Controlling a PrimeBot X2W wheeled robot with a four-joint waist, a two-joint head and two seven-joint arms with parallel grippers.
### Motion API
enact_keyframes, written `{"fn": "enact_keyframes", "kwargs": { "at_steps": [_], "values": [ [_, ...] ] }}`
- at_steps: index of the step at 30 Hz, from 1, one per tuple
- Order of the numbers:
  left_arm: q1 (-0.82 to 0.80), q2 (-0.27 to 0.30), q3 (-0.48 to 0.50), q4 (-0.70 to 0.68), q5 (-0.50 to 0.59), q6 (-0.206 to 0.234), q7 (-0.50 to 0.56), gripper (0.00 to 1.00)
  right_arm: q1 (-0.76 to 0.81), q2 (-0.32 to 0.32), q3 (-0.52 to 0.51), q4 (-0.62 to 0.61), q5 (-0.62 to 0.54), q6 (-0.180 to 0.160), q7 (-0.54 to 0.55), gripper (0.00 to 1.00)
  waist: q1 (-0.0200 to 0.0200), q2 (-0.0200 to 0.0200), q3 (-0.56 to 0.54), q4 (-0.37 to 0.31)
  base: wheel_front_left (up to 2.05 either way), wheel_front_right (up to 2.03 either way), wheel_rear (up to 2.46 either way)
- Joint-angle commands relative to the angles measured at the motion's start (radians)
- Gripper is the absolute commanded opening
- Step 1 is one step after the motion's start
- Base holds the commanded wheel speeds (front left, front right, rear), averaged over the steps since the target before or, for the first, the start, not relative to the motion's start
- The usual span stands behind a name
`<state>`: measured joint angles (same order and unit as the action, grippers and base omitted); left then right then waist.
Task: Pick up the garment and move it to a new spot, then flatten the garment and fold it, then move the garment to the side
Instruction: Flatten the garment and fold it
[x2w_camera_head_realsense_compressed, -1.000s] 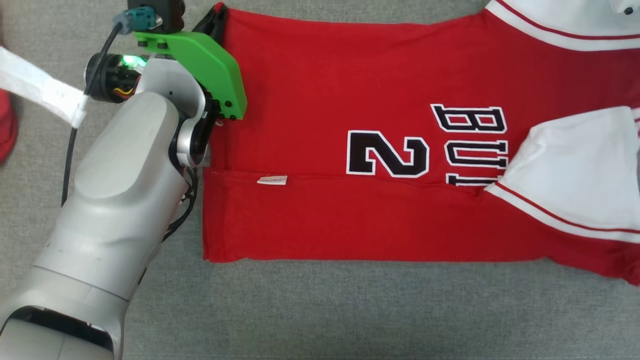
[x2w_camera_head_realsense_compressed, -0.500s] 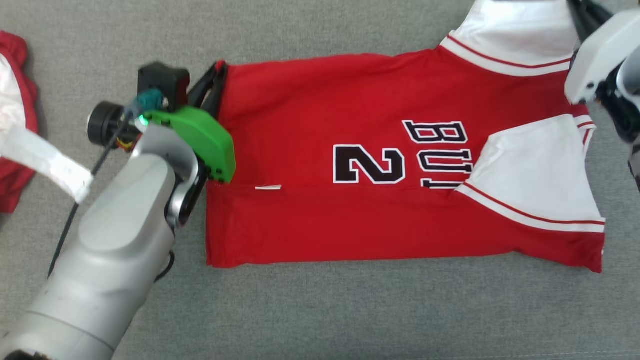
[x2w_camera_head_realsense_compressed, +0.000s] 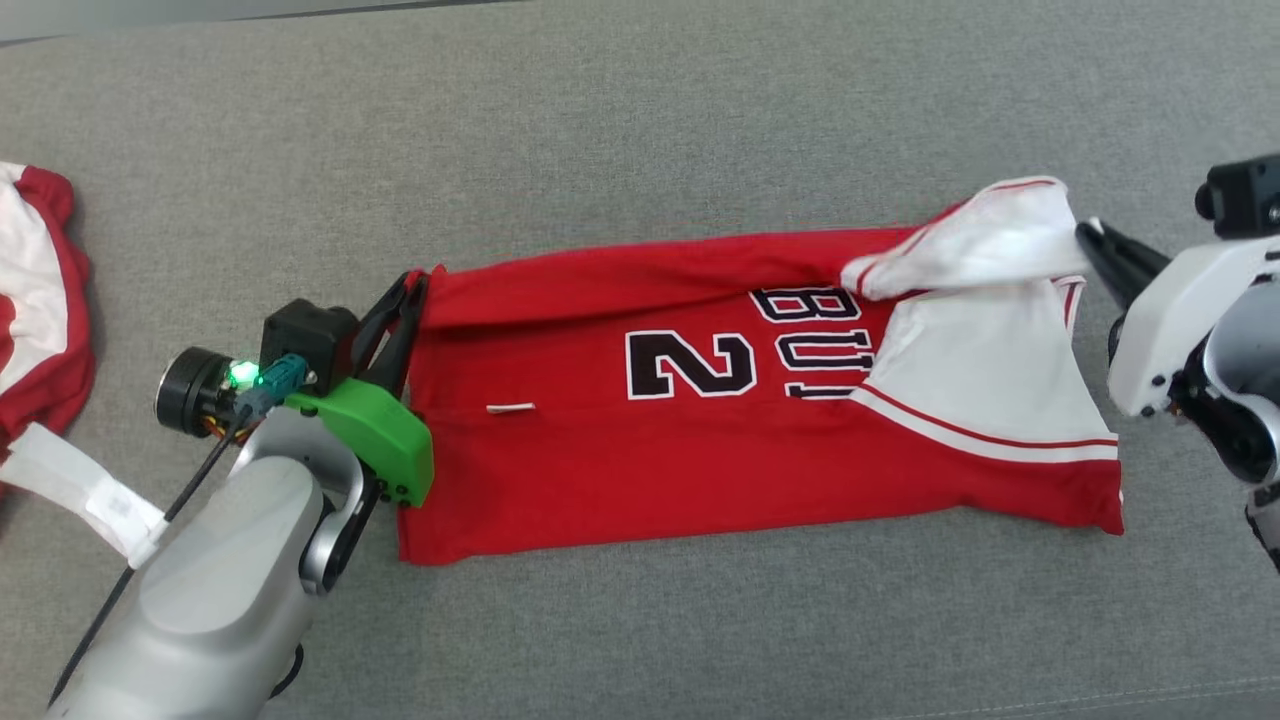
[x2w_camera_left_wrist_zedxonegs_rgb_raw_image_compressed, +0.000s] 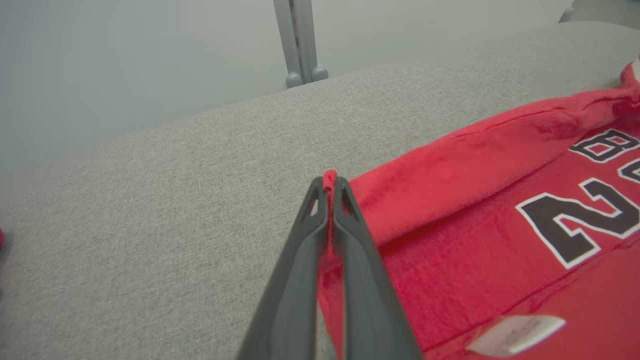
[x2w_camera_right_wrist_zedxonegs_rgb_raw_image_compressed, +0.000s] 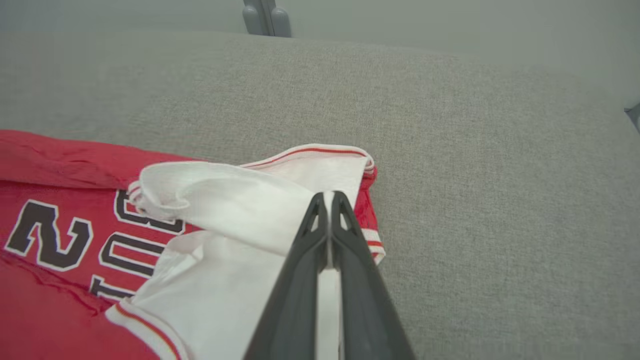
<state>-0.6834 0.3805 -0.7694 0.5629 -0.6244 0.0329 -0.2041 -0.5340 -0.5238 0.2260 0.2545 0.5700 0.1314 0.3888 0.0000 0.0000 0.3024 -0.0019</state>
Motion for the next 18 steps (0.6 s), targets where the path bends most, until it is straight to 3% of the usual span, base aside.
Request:
{"fn": "enact_keyframes", "kwargs": {
  "at_steps": [1, 11, 12, 13, 14, 15, 18],
  "values": [
    [0.024, 0.012, 0.001, 0.002, -0.008, 0.005, -0.008, 0.0, 0.046, 0.001, -0.014, -0.029, 0.01, -0.002, 0.015, 0.0, 0.0, 0.0, -0.013, -0.015, 0.0, 0.0, 0.0],
    [0.076, 0.012, 0.017, 0.026, -0.022, 0.02, -0.039, 0.01, 0.237, 0.069, -0.089, -0.18, -0.017, -0.001, 0.083, 0.0, 0.0, 0.0, -0.002, -0.032, 0.0, 0.0, 0.0],
    [0.079, 0.009, 0.021, 0.032, -0.025, 0.022, -0.044, 0.39, 0.246, 0.076, -0.096, -0.191, -0.022, -0.001, 0.088, 0.0, 0.0, 0.0, -0.001, -0.033, 0.0, 0.0, 0.0],
    [0.082, 0.006, 0.024, 0.037, -0.026, 0.024, -0.044, 0.55, 0.253, 0.082, -0.101, -0.197, -0.025, -0.001, 0.092, 0.0, 0.0, 0.0, 0.0, -0.034, 0.0, 0.0, 0.0],
    [0.083, 0.002, 0.029, 0.042, -0.029, 0.029, -0.046, 1.0, 0.263, 0.088, -0.105, -0.202, -0.032, -0.001, 0.097, 0.32, 0.0, 0.0, 0.0, -0.034, 0.0, 0.0, 0.0],
    [0.084, -0.001, 0.036, 0.045, -0.032, 0.032, -0.049, 1.0, 0.271, 0.093, -0.109, -0.205, -0.037, -0.001, 0.103, 1.0, 0.0, 0.0, -0.001, -0.033, 0.0, 0.0, 0.0],
    [0.104, -0.014, 0.066, 0.048, -0.047, 0.045, -0.055, 1.0, 0.292, 0.11, -0.119, -0.219, -0.051, -0.001, 0.12, 1.0, 0.0, 0.0, -0.005, -0.032, 0.0, 0.0, 0.0]
  ]
}}
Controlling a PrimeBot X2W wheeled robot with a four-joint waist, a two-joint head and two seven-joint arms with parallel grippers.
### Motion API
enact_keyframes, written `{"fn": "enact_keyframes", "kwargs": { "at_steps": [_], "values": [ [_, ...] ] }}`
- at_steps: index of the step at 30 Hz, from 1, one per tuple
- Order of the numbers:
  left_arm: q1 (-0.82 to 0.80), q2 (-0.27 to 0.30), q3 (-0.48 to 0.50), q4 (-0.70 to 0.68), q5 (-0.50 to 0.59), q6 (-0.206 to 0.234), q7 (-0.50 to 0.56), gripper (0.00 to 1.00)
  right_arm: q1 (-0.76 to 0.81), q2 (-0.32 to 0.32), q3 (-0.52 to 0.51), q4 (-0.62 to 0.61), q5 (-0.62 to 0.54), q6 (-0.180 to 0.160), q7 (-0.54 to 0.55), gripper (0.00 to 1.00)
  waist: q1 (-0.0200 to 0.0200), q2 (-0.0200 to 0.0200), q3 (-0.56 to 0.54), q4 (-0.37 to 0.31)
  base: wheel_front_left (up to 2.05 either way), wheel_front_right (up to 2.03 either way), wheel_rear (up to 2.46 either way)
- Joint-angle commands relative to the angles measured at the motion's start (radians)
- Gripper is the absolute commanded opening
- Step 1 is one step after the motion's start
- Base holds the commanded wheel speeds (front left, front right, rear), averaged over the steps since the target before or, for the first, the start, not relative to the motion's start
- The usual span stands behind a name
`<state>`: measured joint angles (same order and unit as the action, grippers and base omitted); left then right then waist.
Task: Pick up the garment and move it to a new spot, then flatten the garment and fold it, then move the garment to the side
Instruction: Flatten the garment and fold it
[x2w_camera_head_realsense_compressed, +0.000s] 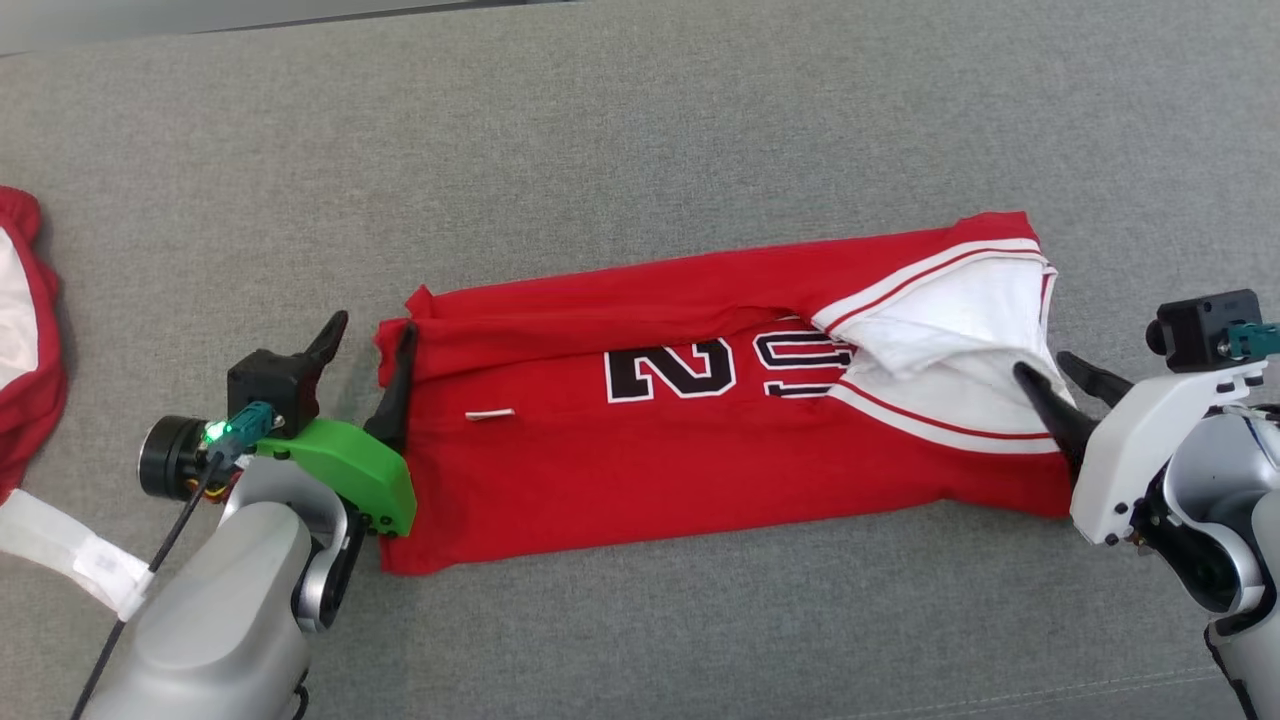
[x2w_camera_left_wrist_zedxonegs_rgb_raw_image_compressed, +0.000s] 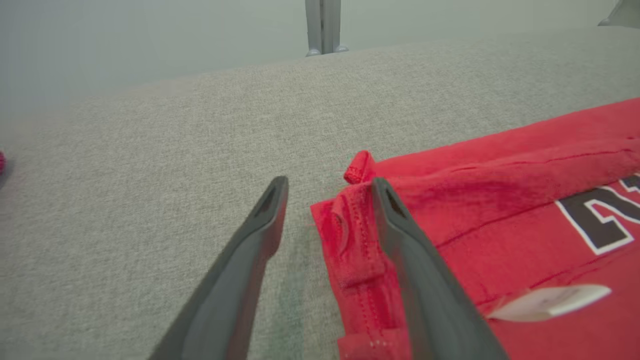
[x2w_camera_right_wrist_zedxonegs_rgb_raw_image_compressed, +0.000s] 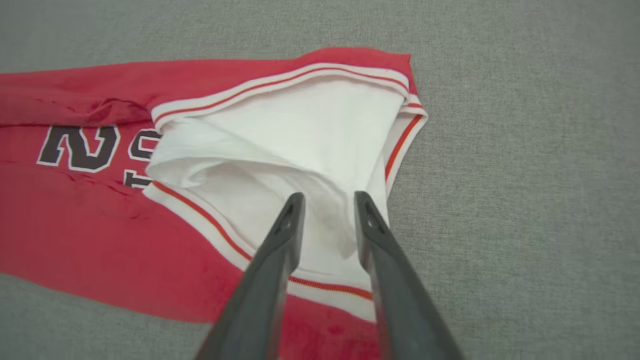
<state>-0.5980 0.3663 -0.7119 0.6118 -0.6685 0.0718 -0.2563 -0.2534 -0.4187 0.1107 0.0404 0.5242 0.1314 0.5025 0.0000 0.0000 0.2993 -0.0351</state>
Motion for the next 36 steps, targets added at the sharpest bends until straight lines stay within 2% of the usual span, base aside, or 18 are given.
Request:
{"fn": "enact_keyframes", "kwargs": {
  "at_steps": [1, 3, 6, 9, 14, 18, 21, 26, 36],
  "values": [
    [0.026, -0.005, 0.02, -0.003, -0.008, 0.011, -0.005, 1.0, 0.017, 0.008, -0.005, -0.007, -0.009, -0.001, 0.013, 1.0, 0.0, 0.0, -0.004, 0.001, 0.0, 0.0, 0.0],
    [0.049, -0.019, 0.058, -0.012, -0.031, 0.019, -0.009, 1.0, 0.027, 0.015, -0.013, -0.014, -0.01, -0.001, 0.027, 1.0, 0.0, 0.0, -0.01, 0.004, 0.0, 0.0, 0.0],
    [0.098, -0.048, 0.166, -0.083, -0.035, 0.044, -0.009, 1.0, 0.037, 0.032, -0.039, -0.029, -0.009, -0.001, 0.042, 1.0, 0.0, 0.0, -0.027, 0.009, 0.0, 0.0, 0.0],
    [0.172, -0.083, 0.276, -0.181, 0.008, 0.044, -0.009, 1.0, 0.043, 0.053, -0.083, -0.023, -0.025, -0.001, 0.051, 1.0, 0.0, 0.0, -0.043, 0.014, 0.0, 0.0, 0.0],
    [0.297, -0.162, 0.454, -0.344, 0.121, -0.017, -0.009, 1.0, 0.015, 0.111, -0.179, 0.024, -0.067, -0.001, 0.079, 1.0, 0.0, 0.0, -0.058, 0.02, 0.0, 0.0, 0.0],
    [0.372, -0.229, 0.559, -0.416, 0.21, -0.081, -0.008, 1.0, -0.018, 0.154, -0.229, 0.086, -0.106, -0.001, 0.116, 1.0, 0.0, 0.0, -0.054, 0.027, 0.0, 0.0, 0.0],
    [0.408, -0.261, 0.612, -0.43, 0.255, -0.118, -0.008, 1.0, -0.048, 0.178, -0.253, 0.131, -0.131, -0.001, 0.129, 1.0, 0.0, 0.0, -0.045, 0.033, 0.0, 0.0, 0.0],
    [0.438, -0.3, 0.676, -0.44, 0.302, -0.153, -0.008, 1.0, -0.107, 0.205, -0.268, 0.224, -0.174, -0.001, 0.12, 1.0, 0.0, 0.0, -0.028, 0.048, 0.0, 0.0, 0.0],
    [0.438, -0.315, 0.7, -0.43, 0.343, -0.186, -0.008, 1.0, -0.176, 0.24, -0.263, 0.405, -0.241, -0.001, 0.129, 1.0, 0.0, 0.0, -0.018, 0.082, 0.0, 0.0, 0.0]
  ]
}}
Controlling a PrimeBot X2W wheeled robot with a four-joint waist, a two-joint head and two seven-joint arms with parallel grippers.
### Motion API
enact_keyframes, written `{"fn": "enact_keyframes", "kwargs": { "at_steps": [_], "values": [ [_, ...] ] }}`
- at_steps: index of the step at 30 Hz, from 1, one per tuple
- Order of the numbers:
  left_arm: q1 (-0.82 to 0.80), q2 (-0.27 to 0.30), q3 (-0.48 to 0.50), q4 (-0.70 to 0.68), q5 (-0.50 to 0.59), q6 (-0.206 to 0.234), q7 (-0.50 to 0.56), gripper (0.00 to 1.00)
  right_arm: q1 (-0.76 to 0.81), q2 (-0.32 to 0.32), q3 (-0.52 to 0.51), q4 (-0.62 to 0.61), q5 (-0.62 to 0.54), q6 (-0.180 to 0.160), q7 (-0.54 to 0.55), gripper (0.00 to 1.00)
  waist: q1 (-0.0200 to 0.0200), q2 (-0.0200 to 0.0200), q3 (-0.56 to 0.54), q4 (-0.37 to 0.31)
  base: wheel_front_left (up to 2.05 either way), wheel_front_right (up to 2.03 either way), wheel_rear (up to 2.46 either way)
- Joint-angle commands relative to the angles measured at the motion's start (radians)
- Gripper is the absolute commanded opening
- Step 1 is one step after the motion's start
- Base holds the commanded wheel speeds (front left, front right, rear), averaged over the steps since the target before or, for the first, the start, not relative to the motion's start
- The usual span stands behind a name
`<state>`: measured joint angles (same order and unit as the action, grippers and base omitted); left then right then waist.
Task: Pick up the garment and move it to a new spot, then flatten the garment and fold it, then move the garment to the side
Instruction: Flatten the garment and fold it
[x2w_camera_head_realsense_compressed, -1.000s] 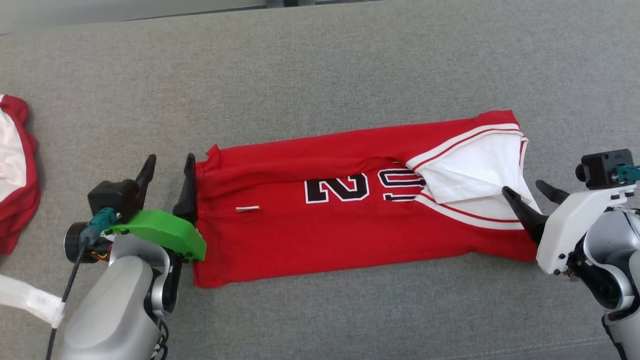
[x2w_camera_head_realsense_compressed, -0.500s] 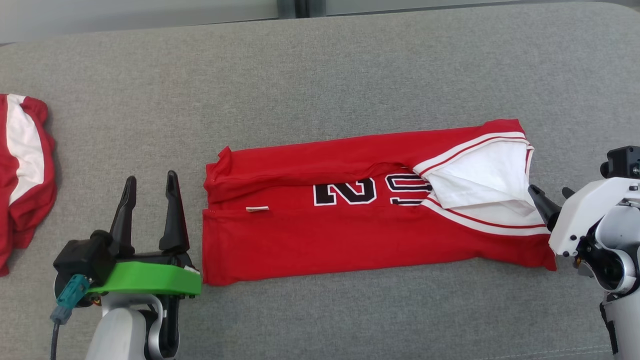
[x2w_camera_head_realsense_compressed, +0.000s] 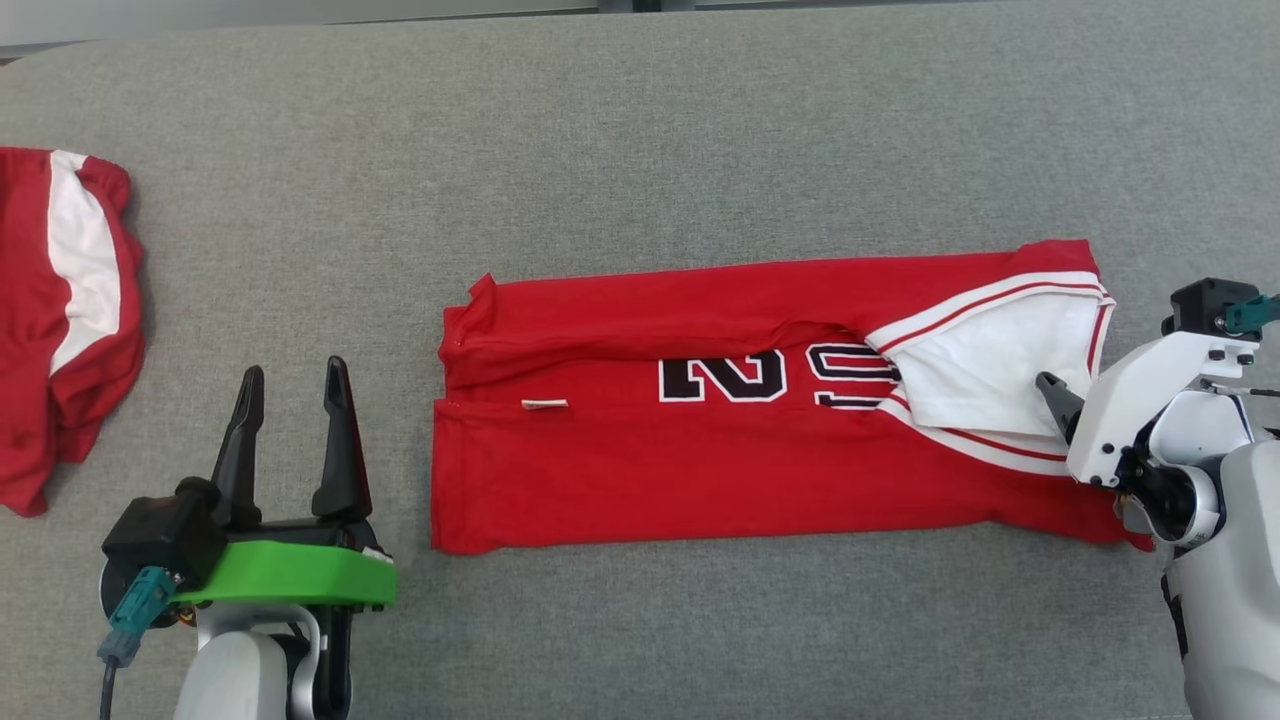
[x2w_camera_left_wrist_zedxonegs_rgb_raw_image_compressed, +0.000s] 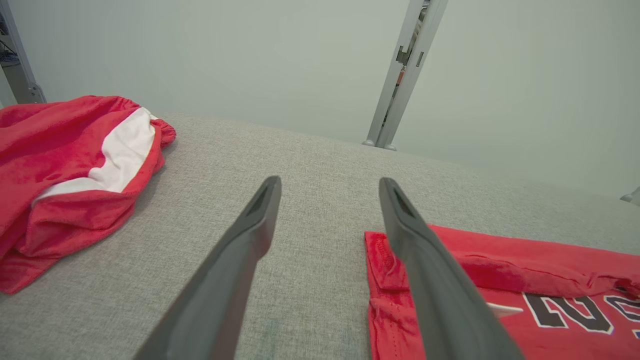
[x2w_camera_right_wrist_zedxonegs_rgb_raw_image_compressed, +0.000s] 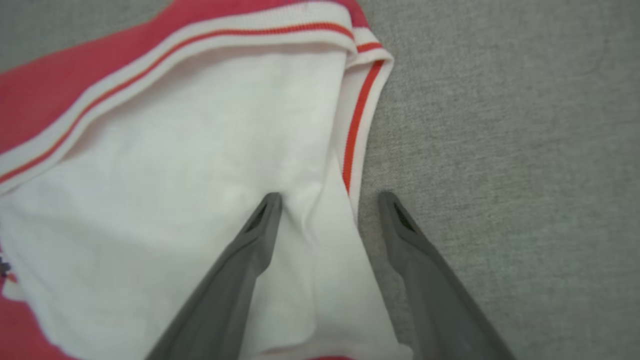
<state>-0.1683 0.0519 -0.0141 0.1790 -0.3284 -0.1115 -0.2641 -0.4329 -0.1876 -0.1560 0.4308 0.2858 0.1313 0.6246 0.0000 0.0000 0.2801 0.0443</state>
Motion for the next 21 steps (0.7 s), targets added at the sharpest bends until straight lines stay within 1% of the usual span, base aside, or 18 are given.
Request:
{"fn": "enact_keyframes", "kwargs": {
  "at_steps": [1, 2, 3, 4, 5, 8, 10, 15, 18, 21],
  "values": [
    [0.005, -0.001, 0.001, 0.004, -0.002, -0.003, 0.0, 1.0, -0.001, 0.016, 0.006, 0.03, -0.001, -0.001, 0.006, 1.0, 0.0, 0.0, 0.001, 0.006, 0.0, 0.0, 0.0],
    [0.003, -0.001, -0.001, 0.005, -0.007, -0.005, 0.0, 1.0, -0.003, 0.019, 0.011, 0.043, 0.002, 0.0, 0.01, 1.0, 0.0, 0.0, 0.001, 0.007, 0.0, 0.0, 0.0],
    [0.001, -0.001, -0.003, 0.006, -0.01, -0.007, 0.0, 1.0, -0.003, 0.023, 0.02, 0.056, 0.003, 0.0, 0.017, 0.58, 0.0, 0.0, 0.001, 0.009, 0.0, 0.0, 0.0],
    [-0.001, -0.001, -0.004, 0.008, -0.011, -0.008, 0.0, 1.0, -0.004, 0.025, 0.027, 0.063, 0.004, 0.0, 0.017, 0.34, 0.0, 0.0, 0.001, 0.009, 0.0, 0.0, 0.0],
    [-0.004, -0.001, -0.004, 0.008, -0.013, -0.01, 0.0, 1.0, -0.004, 0.027, 0.034, 0.069, 0.006, 0.0, 0.015, 0.0, 0.0, 0.0, 0.0, 0.009, 0.0, 0.0, 0.0],
    [-0.005, -0.001, -0.002, 0.01, -0.015, -0.01, 0.0, 1.0, -0.006, 0.014, 0.044, 0.074, 0.008, -0.001, 0.012, 0.0, 0.0, 0.0, -0.004, 0.005, 0.0, 0.0, 0.0],
    [-0.002, -0.001, -0.002, 0.013, -0.017, -0.011, 0.0, 1.0, -0.01, -0.007, 0.036, 0.062, 0.002, -0.001, -0.006, 0.0, 0.0, 0.0, -0.008, -0.001, 0.0, 0.0, 0.0],
    [0.007, -0.001, -0.005, 0.021, -0.02, -0.01, 0.0, 1.0, -0.009, -0.069, -0.022, 0.014, -0.03, -0.002, -0.057, 0.0, 0.0, 0.0, -0.027, -0.02, 0.0, 0.0, 0.0],
    [0.012, -0.001, -0.01, 0.022, -0.021, -0.011, 0.0, 1.0, 0.0, -0.104, -0.041, -0.027, -0.052, -0.002, -0.071, 0.0, 0.0, 0.0, -0.039, -0.03, 0.0, 0.0, 0.0],
    [0.02, -0.001, -0.013, 0.024, -0.008, -0.012, 0.0, 1.0, 0.014, -0.156, -0.075, -0.074, -0.094, -0.002, -0.071, 0.0, 0.0, 0.0, -0.049, -0.042, 0.0, 0.0, 0.0]
  ]
}}
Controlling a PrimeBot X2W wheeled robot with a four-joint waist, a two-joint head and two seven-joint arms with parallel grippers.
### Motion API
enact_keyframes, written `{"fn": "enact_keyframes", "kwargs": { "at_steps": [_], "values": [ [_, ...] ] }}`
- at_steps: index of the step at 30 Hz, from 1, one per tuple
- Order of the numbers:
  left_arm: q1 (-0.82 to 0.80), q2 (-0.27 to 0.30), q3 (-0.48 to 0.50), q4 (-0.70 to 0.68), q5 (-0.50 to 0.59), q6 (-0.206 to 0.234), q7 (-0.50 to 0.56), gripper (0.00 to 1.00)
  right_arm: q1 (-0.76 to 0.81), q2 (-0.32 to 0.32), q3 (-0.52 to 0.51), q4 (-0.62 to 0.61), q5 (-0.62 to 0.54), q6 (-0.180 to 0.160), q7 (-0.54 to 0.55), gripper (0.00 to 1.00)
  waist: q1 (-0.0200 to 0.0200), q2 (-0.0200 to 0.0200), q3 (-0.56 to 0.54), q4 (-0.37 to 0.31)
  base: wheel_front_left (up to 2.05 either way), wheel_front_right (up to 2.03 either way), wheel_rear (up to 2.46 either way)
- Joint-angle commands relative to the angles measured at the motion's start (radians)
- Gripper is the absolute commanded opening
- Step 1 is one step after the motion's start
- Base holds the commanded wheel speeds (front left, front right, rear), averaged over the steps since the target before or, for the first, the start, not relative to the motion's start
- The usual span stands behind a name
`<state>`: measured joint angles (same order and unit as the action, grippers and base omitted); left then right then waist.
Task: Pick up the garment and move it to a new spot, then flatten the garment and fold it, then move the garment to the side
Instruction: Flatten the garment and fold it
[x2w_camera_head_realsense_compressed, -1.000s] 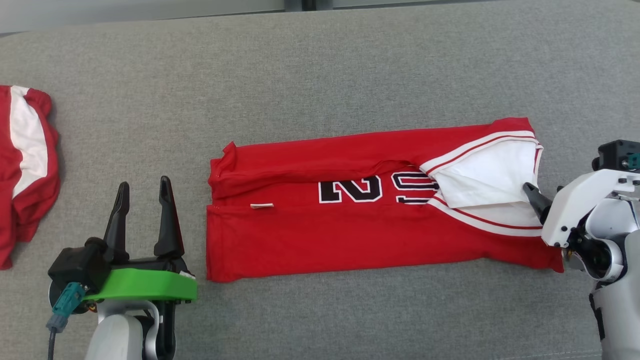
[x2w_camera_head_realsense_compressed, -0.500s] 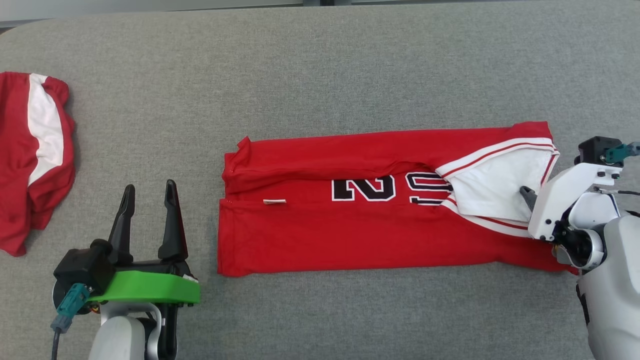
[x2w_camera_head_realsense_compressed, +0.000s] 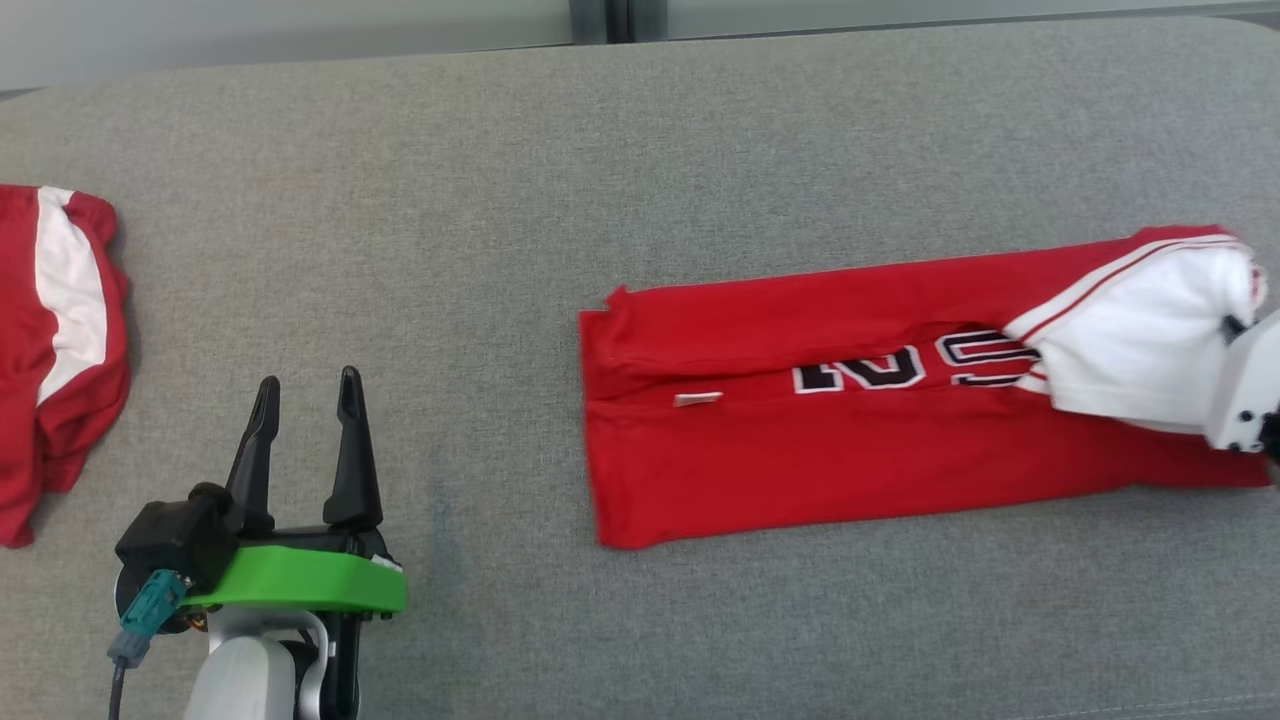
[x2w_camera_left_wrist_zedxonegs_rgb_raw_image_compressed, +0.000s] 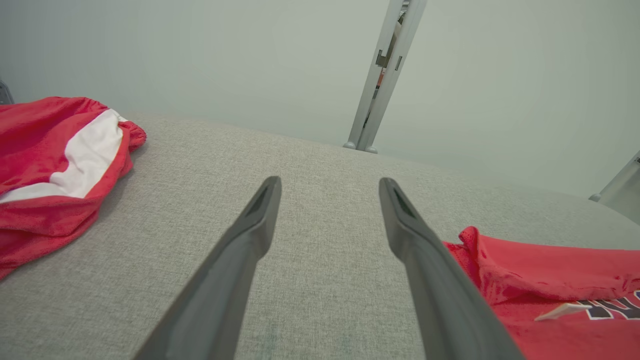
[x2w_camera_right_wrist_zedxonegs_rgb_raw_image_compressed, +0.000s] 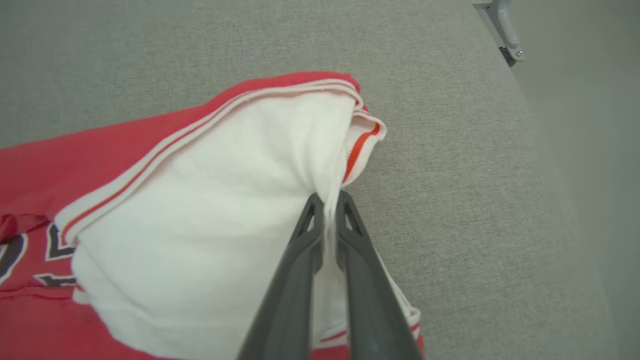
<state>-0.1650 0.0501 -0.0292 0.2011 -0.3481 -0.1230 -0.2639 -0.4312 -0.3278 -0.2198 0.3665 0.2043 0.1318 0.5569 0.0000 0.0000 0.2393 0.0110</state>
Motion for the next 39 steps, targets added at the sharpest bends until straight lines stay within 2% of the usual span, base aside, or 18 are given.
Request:
{"fn": "enact_keyframes", "kwargs": {
  "at_steps": [1, 4, 9, 13, 20, 27, 33, 39],
  "values": [
    [0.017, 0.001, 0.002, 0.002, 0.014, -0.001, 0.0, 1.0, 0.018, -0.025, -0.023, -0.022, -0.024, -0.002, 0.004, 0.0, 0.0, 0.0, -0.012, -0.012, 0.0, 0.0, 0.0],
    [0.023, 0.001, 0.003, 0.005, 0.015, -0.002, 0.0, 1.0, 0.038, -0.041, -0.049, -0.077, -0.074, -0.002, 0.026, 0.0, 0.0, 0.0, -0.025, -0.018, 0.0, 0.0, 0.0],
    [0.031, 0.001, -0.002, 0.008, 0.015, -0.004, 0.0, 1.0, 0.071, -0.013, -0.037, -0.171, -0.068, -0.002, 0.076, 0.0, 0.0, 0.0, -0.042, -0.029, 0.0, 0.0, 0.0],
    [0.034, 0.001, -0.013, 0.017, 0.014, -0.004, 0.0, 1.0, 0.091, 0.017, 0.047, -0.229, -0.049, -0.002, 0.104, 0.0, 0.0, 0.0, -0.055, -0.028, 0.0, 0.0, 0.0],
    [0.039, 0.001, -0.026, 0.025, 0.009, -0.005, 0.0, 1.0, 0.083, 0.059, 0.276, -0.262, 0.0, -0.002, 0.147, 0.0, 0.0, 0.0, -0.074, -0.015, 0.0, 0.0, 0.0],
    [0.035, 0.001, -0.036, 0.028, 0.006, -0.006, 0.0, 1.0, -0.007, 0.146, 0.452, -0.164, 0.049, -0.002, 0.131, 0.0, 0.0, 0.0, -0.072, 0.009, 0.0, 0.0, 0.0],
    [0.02, 0.001, -0.052, 0.033, -0.001, -0.006, 0.0, 1.0, -0.087, 0.222, 0.521, -0.029, 0.076, -0.002, 0.09, 0.0, 0.0, 0.0, -0.066, 0.04, 0.0, 0.0, 0.0],
    [0.005, 0.001, -0.064, 0.033, -0.012, 0.001, 0.0, 1.0, -0.145, 0.261, 0.558, 0.083, 0.096, -0.002, 0.049, 0.0, 0.0, 0.0, -0.055, 0.068, 0.0, 0.0, 0.0]
  ]
}}
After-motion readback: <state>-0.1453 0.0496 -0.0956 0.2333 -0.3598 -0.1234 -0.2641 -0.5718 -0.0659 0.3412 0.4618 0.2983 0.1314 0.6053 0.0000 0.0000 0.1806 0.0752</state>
